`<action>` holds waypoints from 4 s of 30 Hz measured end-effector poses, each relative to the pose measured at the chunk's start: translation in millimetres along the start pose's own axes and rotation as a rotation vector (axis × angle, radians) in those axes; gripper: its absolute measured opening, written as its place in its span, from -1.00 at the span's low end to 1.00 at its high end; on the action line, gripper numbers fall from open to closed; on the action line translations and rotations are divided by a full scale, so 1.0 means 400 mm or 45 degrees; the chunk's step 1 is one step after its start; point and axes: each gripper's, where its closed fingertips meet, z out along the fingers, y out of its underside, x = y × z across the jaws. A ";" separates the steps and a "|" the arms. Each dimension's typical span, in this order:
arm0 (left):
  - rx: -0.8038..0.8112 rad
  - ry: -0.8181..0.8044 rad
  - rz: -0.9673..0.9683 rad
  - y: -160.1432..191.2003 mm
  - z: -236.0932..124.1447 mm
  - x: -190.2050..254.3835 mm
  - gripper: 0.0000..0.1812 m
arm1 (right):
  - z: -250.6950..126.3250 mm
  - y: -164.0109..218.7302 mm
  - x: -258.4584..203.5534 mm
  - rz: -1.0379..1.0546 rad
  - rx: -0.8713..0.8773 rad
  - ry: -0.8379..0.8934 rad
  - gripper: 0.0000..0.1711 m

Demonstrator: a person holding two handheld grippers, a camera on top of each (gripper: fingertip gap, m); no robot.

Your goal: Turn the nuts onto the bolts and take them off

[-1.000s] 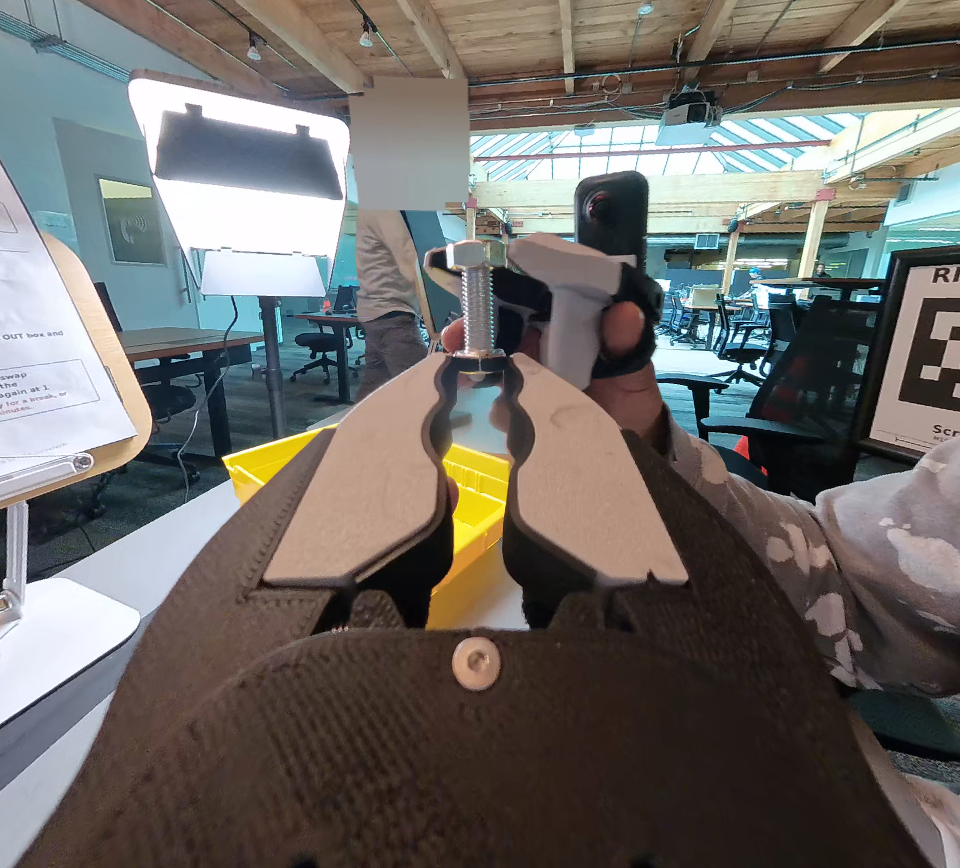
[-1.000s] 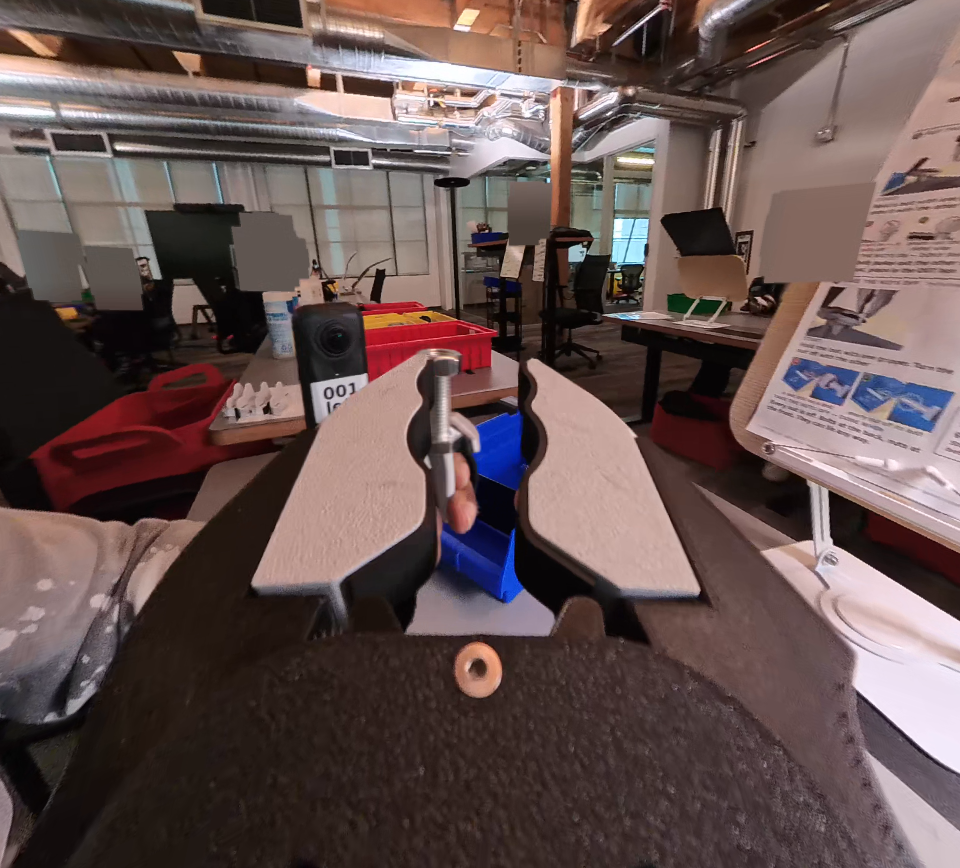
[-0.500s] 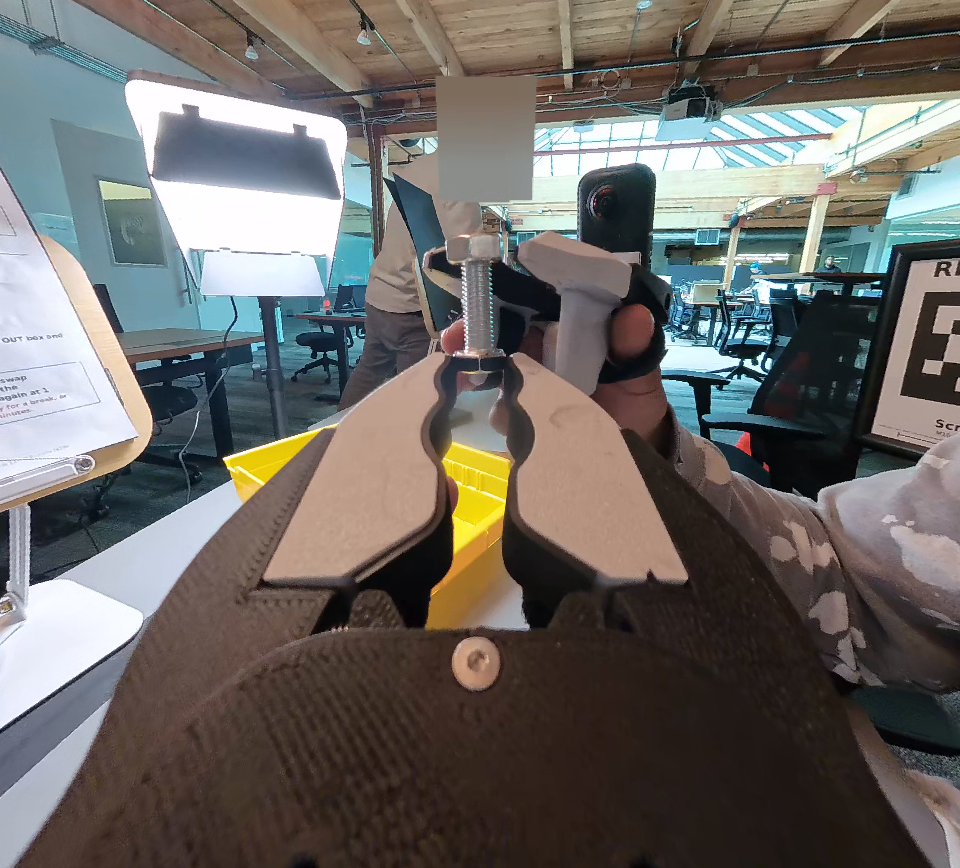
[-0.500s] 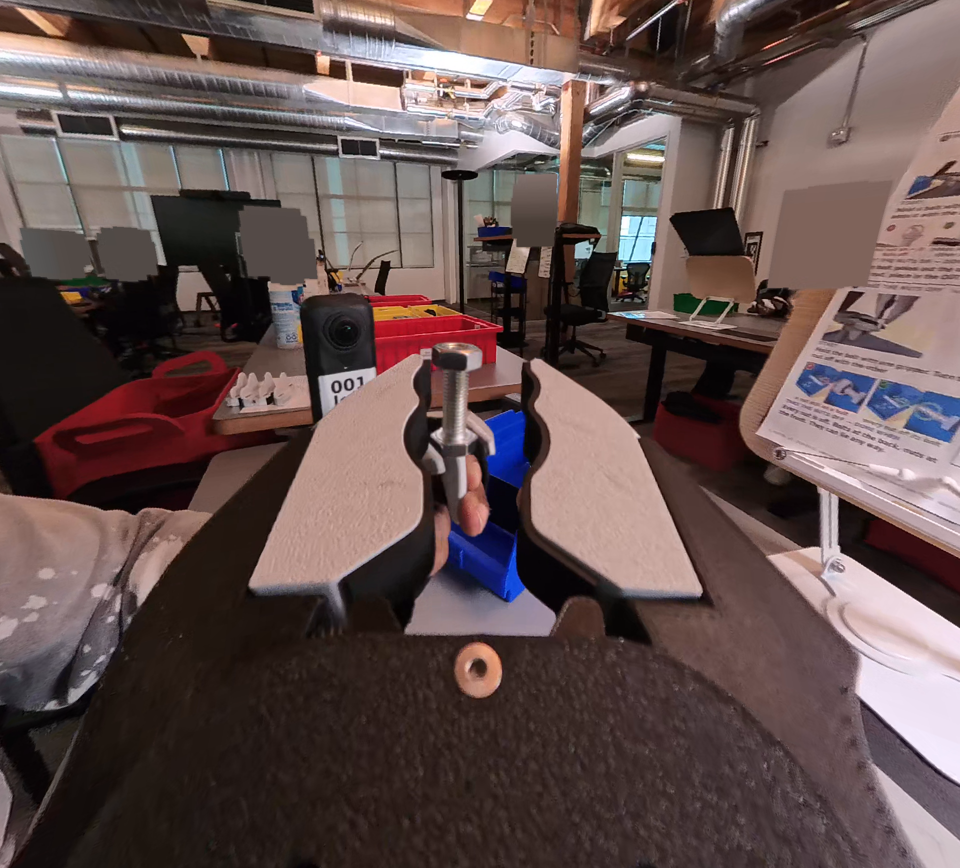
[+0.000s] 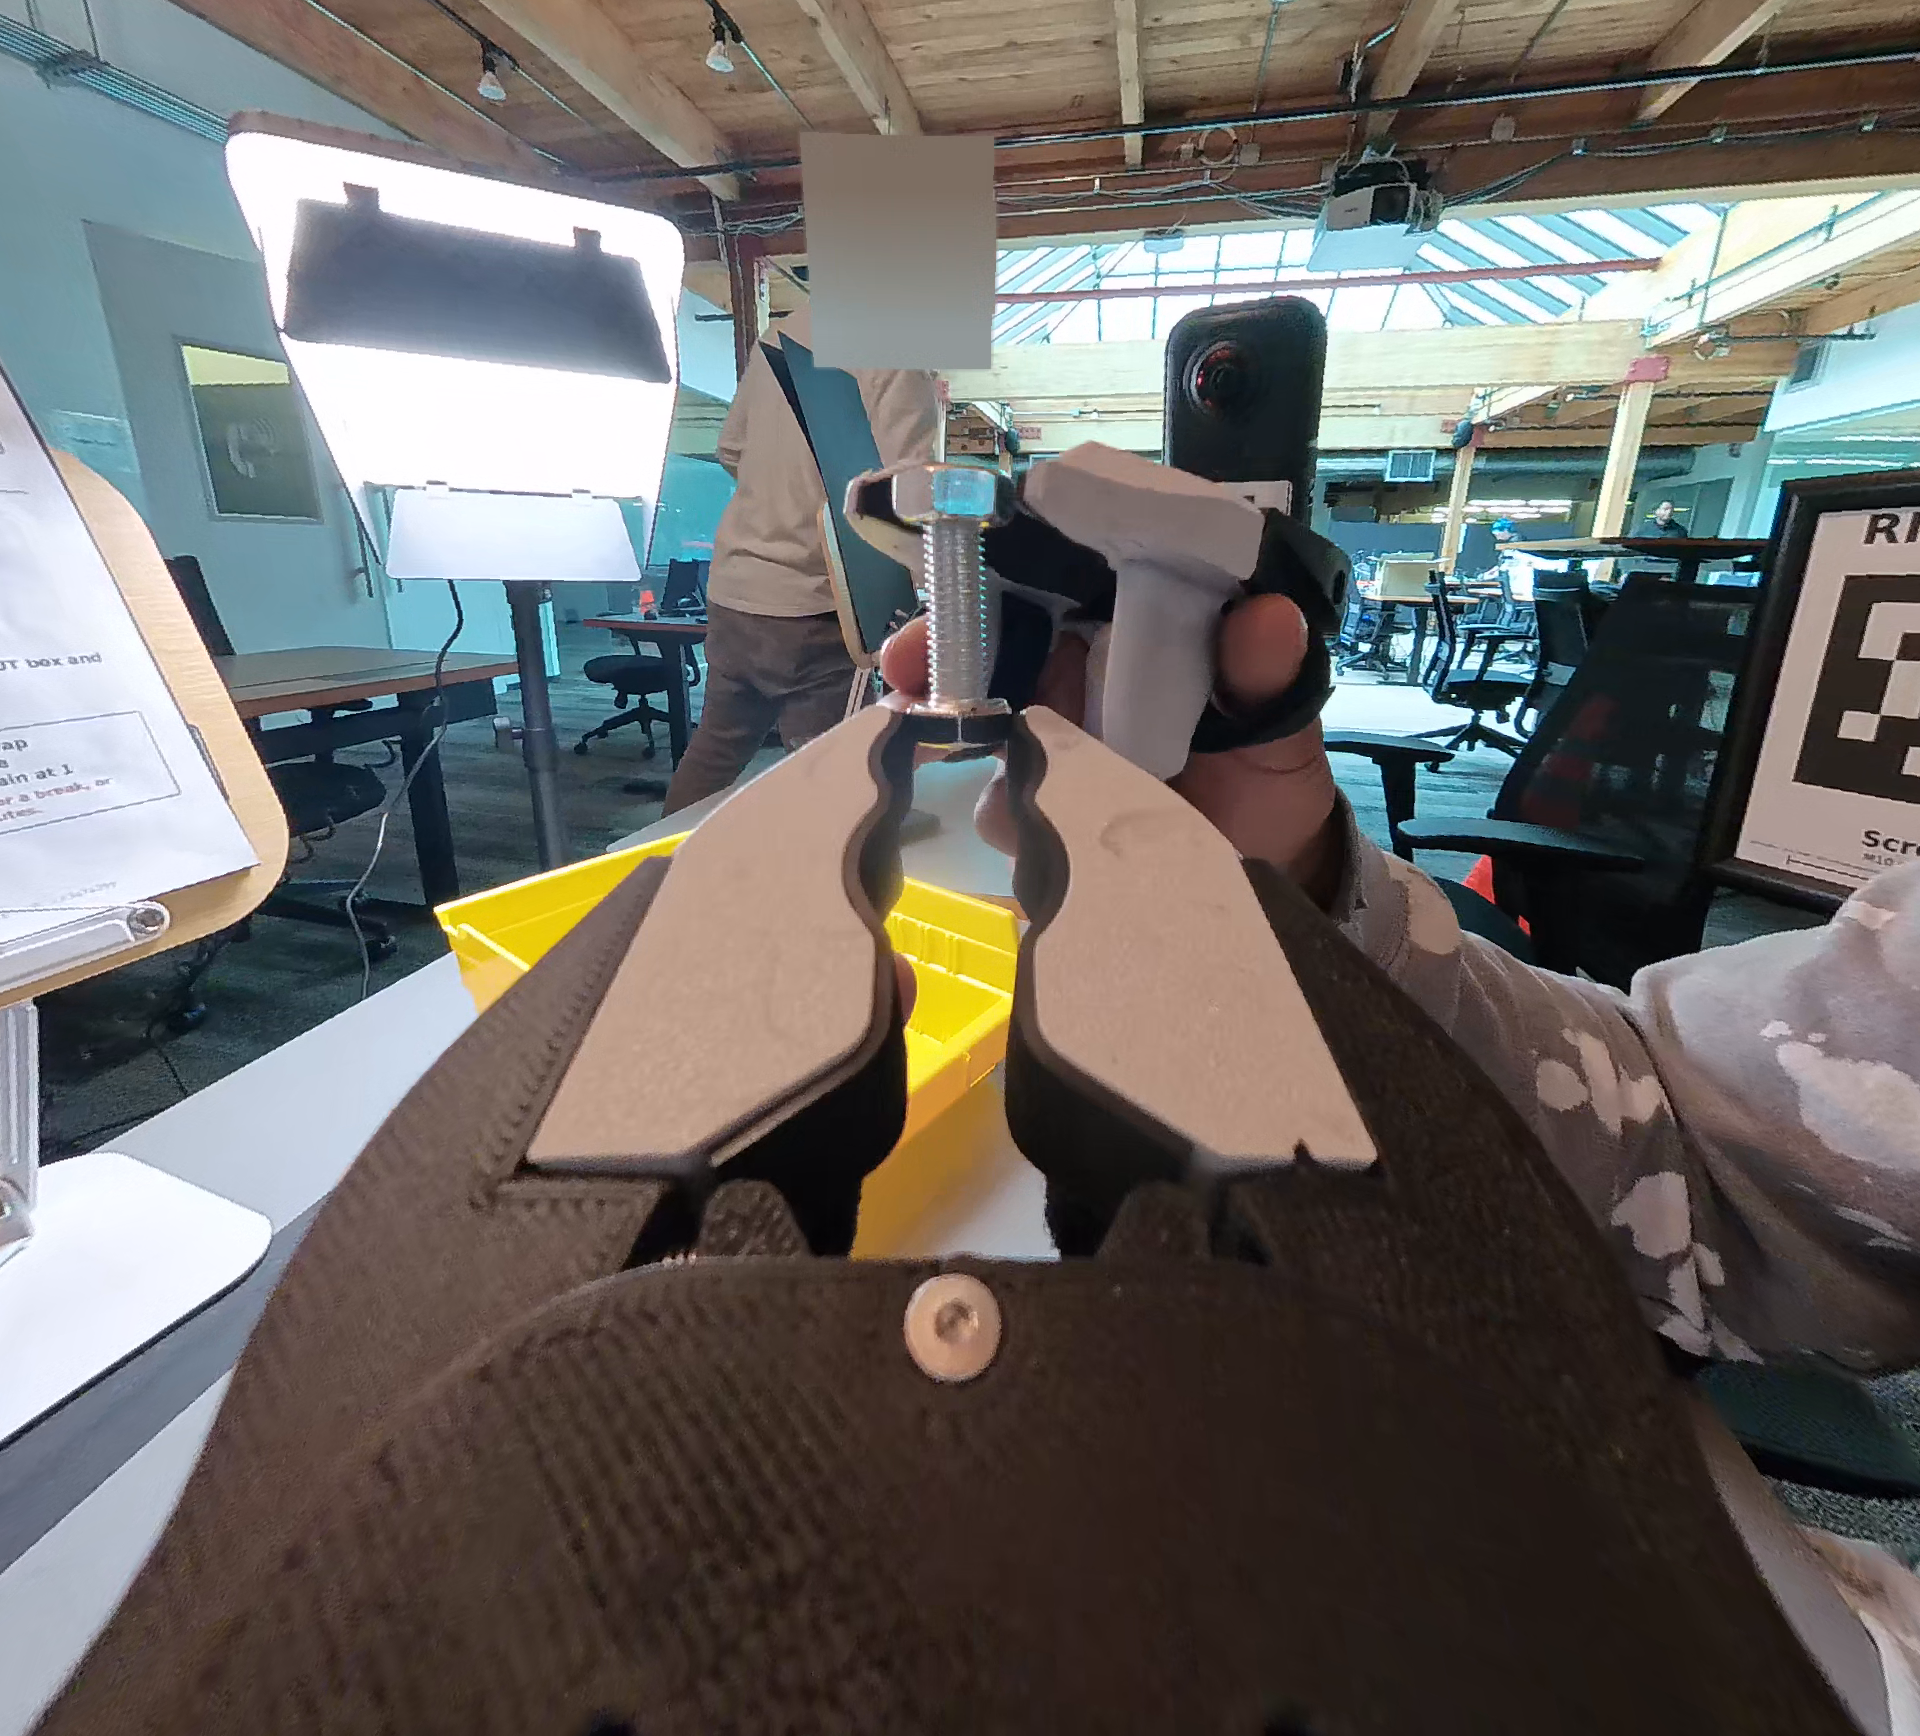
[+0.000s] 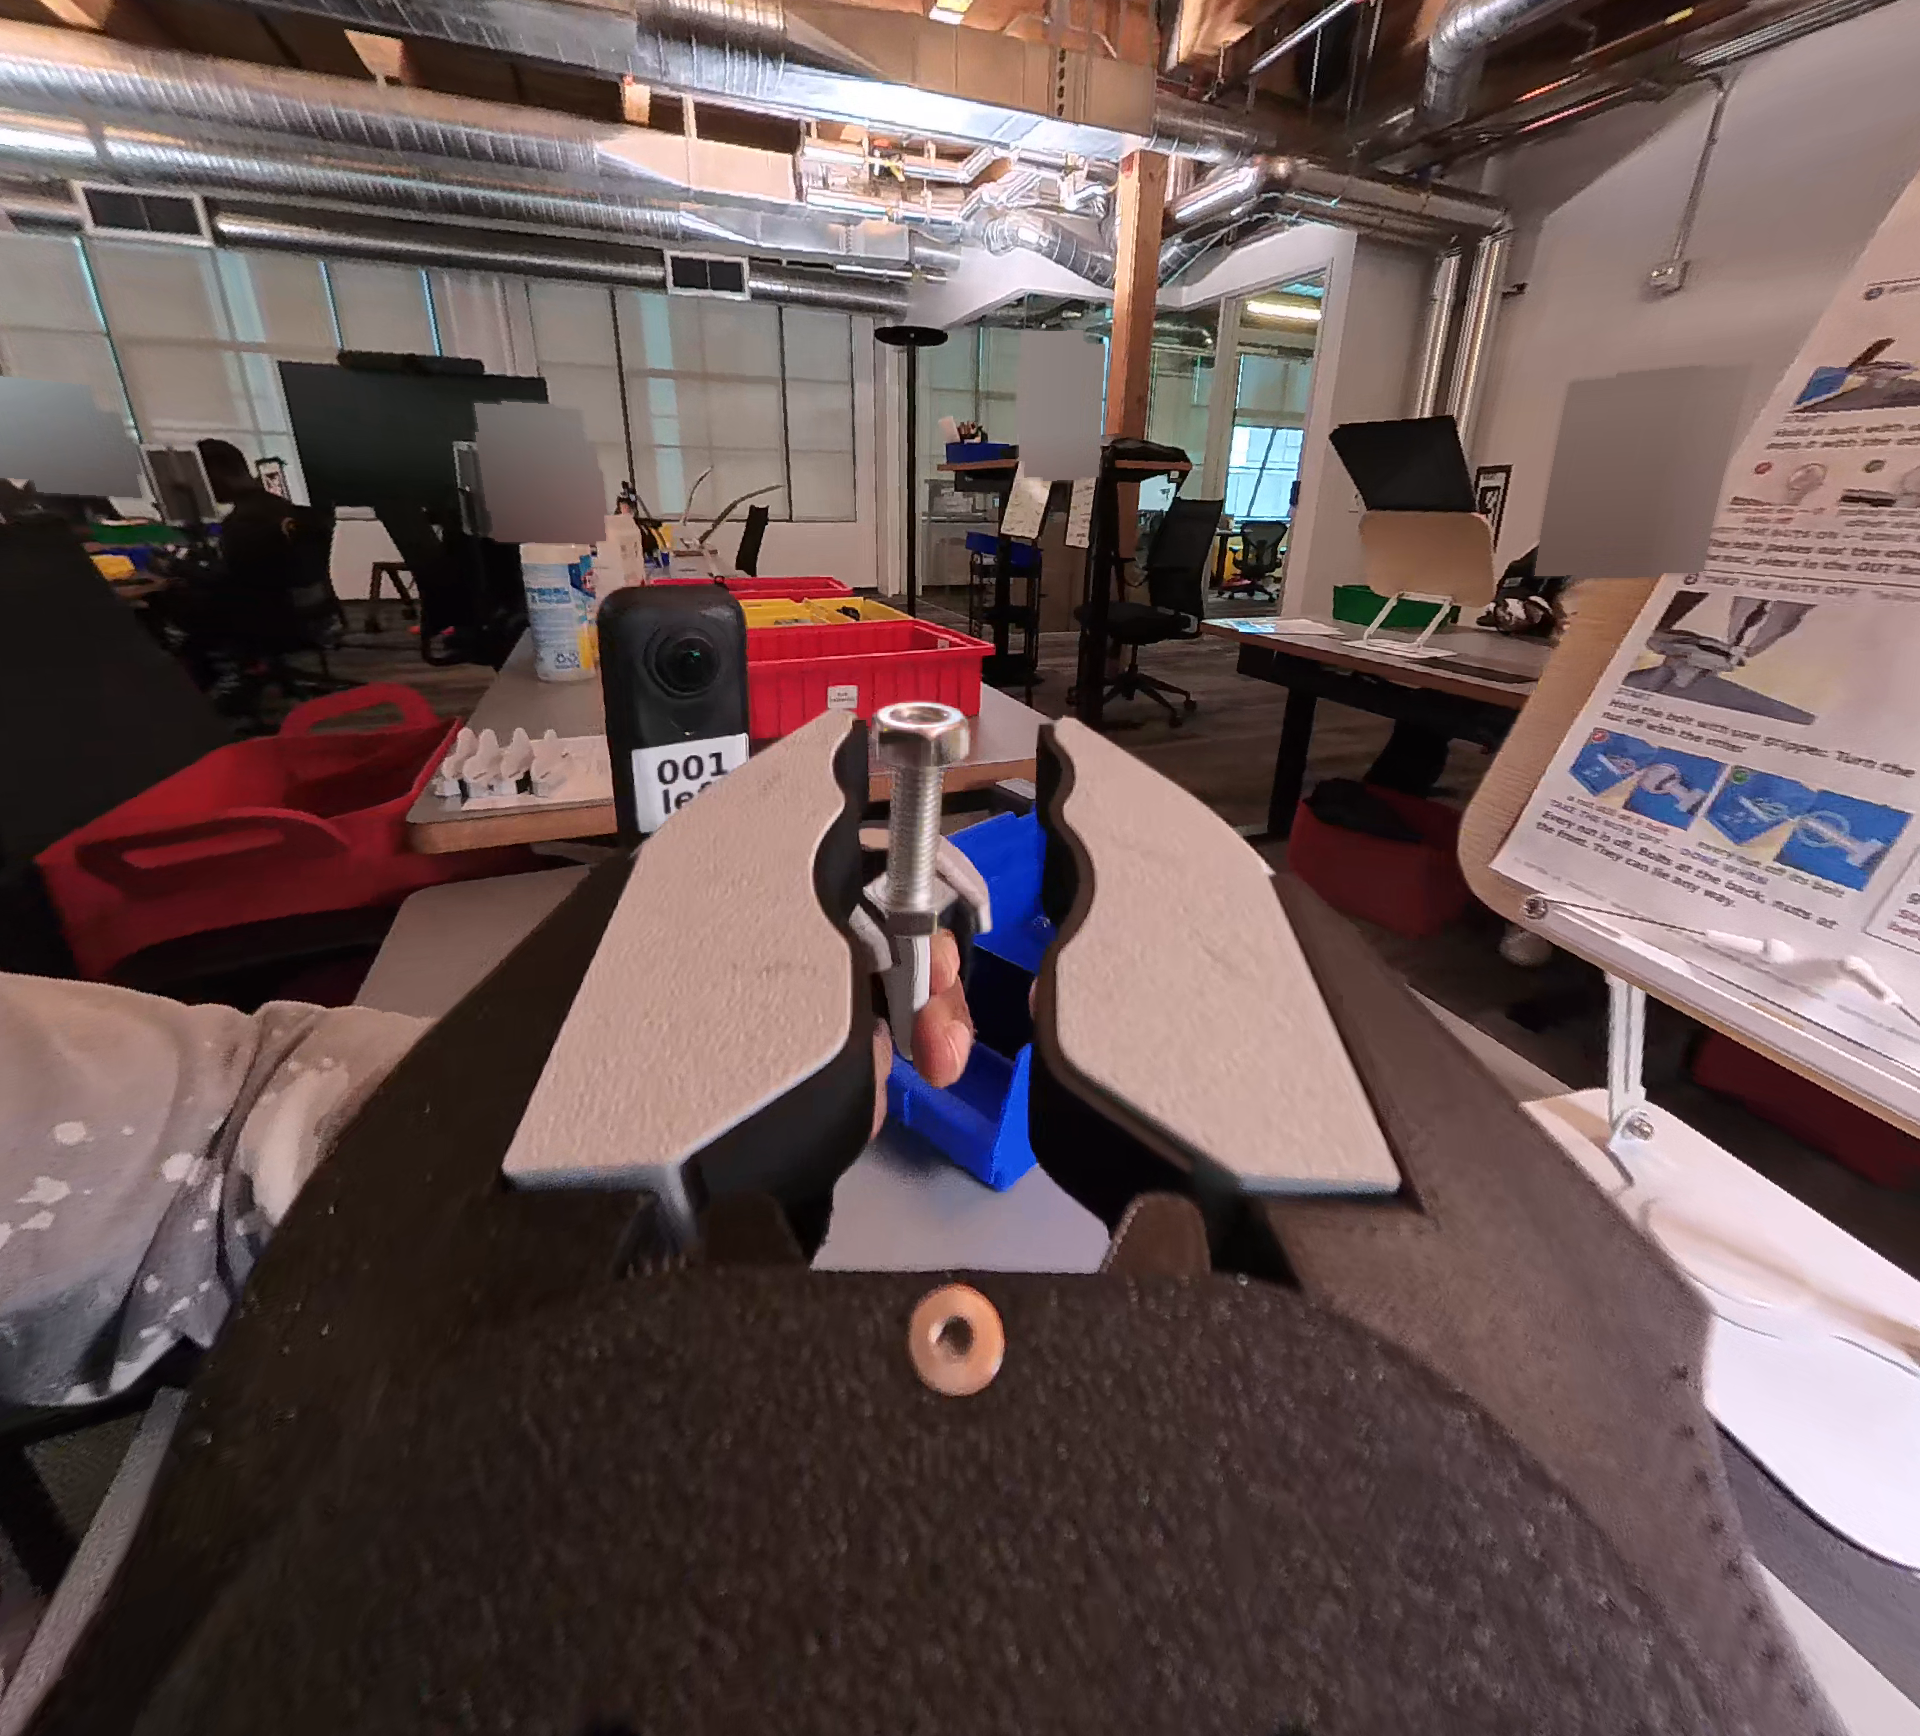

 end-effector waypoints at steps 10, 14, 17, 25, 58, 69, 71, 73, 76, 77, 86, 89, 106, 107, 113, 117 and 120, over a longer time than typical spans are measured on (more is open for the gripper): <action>0.002 -0.002 -0.004 -0.002 -0.002 -0.002 -0.80 | -0.007 -0.007 -0.002 0.002 0.014 -0.026 -0.67; -0.024 0.003 0.004 0.010 0.003 0.001 -0.80 | 0.002 0.008 -0.014 -0.014 -0.031 -0.045 -0.65; -0.042 0.009 0.007 0.019 0.007 0.003 -0.80 | 0.004 0.020 -0.011 -0.036 -0.072 -0.027 -0.75; -0.070 -0.023 -0.018 0.035 0.000 -0.027 -0.80 | -0.043 -0.032 0.030 -0.054 0.006 0.032 -0.79; -0.029 -0.215 0.169 -0.133 -0.117 -0.117 -0.81 | -0.713 0.649 0.582 0.061 -2.556 0.728 -0.79; -0.057 -0.201 0.130 -0.116 -0.117 -0.127 -0.80 | -0.643 0.582 0.584 0.016 -2.271 0.759 -0.62; -0.082 -0.186 0.113 -0.099 -0.108 -0.125 -0.80 | -0.604 0.529 0.576 -0.026 -2.092 0.781 -0.58; -0.122 -0.162 0.096 -0.075 -0.096 -0.120 -0.80 | -0.536 0.461 0.551 -0.057 -1.820 0.764 -0.58; -0.235 -0.093 0.061 -0.014 -0.069 -0.102 -0.80 | -0.394 0.332 0.447 -0.109 -1.345 0.576 -0.60; -0.298 -0.049 0.035 0.017 -0.057 -0.090 -0.80 | -0.350 0.288 0.394 -0.148 -1.212 0.470 -0.62; -0.701 0.295 0.051 0.234 0.003 0.064 -0.80 | -0.200 0.248 -0.005 -0.200 -1.028 -0.288 -0.61; -0.794 0.358 0.059 0.267 -0.006 0.087 -0.80 | -0.203 0.281 -0.038 -0.258 -1.074 -0.359 -0.65; -0.881 0.392 -0.032 0.276 -0.028 0.084 -0.80 | -0.226 0.330 -0.043 -0.304 -1.102 -0.339 -0.89; -0.897 0.386 -0.002 0.282 -0.030 0.083 -0.80 | -0.225 0.334 -0.043 -0.302 -1.092 -0.332 -0.89; -0.937 0.383 0.034 0.299 -0.033 0.085 -0.80 | -0.231 0.340 -0.043 -0.357 -1.162 -0.321 -0.83; -0.924 0.394 0.022 0.295 -0.031 0.091 -0.80 | -0.229 0.348 -0.046 -0.399 -1.213 -0.322 -0.89; -0.851 0.330 0.008 0.280 -0.017 0.073 -0.80 | -0.224 0.339 -0.029 -0.411 -1.209 -0.286 -0.89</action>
